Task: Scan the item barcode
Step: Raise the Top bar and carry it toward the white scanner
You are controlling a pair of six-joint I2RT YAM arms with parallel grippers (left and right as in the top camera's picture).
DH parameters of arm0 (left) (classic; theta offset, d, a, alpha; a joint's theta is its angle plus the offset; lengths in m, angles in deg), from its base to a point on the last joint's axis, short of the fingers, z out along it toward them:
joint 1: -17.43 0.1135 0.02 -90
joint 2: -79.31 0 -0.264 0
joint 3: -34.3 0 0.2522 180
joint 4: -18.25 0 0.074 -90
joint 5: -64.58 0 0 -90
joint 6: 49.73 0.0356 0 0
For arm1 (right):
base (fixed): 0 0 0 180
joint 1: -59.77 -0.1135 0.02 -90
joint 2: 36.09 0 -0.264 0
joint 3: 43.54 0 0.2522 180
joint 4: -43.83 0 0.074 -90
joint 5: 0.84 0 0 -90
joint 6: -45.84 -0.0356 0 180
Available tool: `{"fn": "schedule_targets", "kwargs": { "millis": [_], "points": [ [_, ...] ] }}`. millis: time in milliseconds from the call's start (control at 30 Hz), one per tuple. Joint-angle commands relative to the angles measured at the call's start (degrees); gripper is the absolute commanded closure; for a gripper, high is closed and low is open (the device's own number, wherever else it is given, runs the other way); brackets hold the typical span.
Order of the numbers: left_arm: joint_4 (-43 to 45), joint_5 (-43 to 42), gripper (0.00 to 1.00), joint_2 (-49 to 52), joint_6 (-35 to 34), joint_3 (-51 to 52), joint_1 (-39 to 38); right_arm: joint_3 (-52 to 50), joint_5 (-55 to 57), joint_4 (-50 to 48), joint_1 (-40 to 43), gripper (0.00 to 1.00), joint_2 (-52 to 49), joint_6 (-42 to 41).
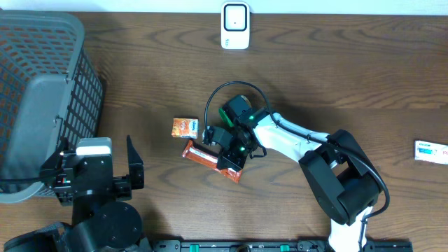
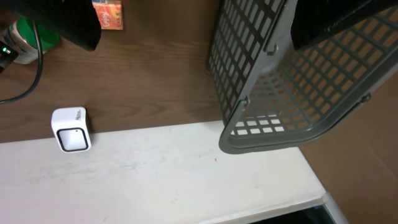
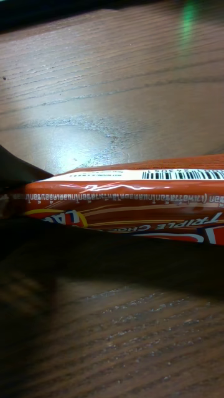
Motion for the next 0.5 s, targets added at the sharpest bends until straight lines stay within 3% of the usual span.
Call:
{"fn": "schedule_targets", "kwargs": {
  "millis": [0,267,467],
  "points": [
    [-0.2,0.3,0.02,-0.1,-0.3,-0.1,0.2,-1.3,1.6,-0.1,-0.5,0.99,-2.4,-0.6],
    [-0.2,0.3,0.02,-0.1,-0.3,-0.1,0.2,2.7,-1.6,9.4,1.3,0.99,1.2,-0.9],
    [-0.2,0.3,0.02,-0.1,-0.3,-0.1,0.2,3.9,-2.7,15.0,3.4,0.99,10.9,-0.3]
  ]
}}
